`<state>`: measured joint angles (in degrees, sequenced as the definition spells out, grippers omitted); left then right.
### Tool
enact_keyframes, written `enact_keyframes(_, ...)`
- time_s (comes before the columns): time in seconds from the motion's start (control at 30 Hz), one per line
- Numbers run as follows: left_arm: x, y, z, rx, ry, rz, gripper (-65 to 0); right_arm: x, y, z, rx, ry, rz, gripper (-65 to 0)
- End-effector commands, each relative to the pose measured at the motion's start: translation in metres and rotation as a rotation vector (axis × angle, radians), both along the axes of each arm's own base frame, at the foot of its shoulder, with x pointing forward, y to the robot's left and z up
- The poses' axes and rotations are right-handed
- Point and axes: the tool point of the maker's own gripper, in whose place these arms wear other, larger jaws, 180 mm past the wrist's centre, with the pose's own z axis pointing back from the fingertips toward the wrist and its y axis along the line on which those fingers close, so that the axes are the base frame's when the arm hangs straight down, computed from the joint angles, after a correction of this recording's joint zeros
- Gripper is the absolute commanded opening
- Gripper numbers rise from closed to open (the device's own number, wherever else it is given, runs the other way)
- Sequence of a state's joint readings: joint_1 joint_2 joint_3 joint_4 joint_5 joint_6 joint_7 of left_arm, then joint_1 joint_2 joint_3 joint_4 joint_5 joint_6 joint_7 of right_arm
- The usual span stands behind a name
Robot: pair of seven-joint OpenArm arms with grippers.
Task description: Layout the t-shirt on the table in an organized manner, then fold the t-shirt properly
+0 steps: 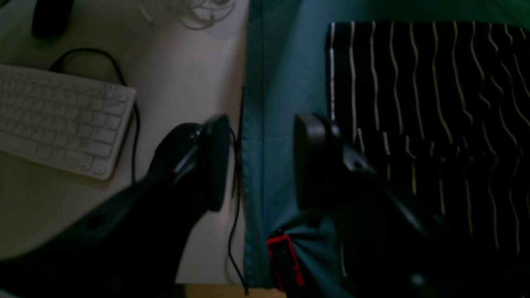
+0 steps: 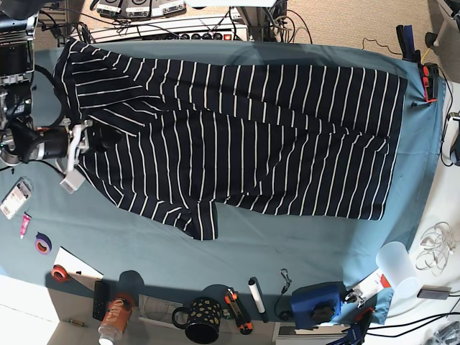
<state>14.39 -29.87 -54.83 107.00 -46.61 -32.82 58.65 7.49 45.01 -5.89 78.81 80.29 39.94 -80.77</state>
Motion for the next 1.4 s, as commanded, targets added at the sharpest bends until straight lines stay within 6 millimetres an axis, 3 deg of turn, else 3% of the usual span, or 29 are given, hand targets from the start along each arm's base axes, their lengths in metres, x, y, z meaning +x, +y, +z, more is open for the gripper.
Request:
enact_keyframes(0.0,0.006,0.001,0.018,0.018,-0.058,-0.013,-39.2,0.009,-0.001,0.011,0.002,-0.043,-0.001,-40.5)
enact_keyframes(0.33,0.009,-0.004,0.023,-0.019,-0.086,-0.021,-39.2,0.008,0.02,-0.022,-0.06,-0.021,0.021,-41.7)
enact_keyframes(0.5,0.009,-0.004,0.023,-0.02,-0.087,-0.022,-39.2,0.007,0.018,-0.028,-0.092,-0.016,0.024,-65.0)
enact_keyframes(0.67,0.009,-0.004,0.023,-0.02,-0.087,-0.022,-39.2,0.008,0.017,-0.028,-0.101,-0.016,0.024,-65.0)
enact_keyframes(0.87,0.009,-0.004,0.023,-0.019,-0.086,-0.021,-39.2,0.007,0.001,-0.037,-0.202,-0.007,0.027,-65.0)
enact_keyframes(1.37,0.009,-0.004,0.023,-0.02,-0.086,-0.021,-39.2,0.068,0.015,-0.001,-0.168,-0.243,-0.032,-65.0)
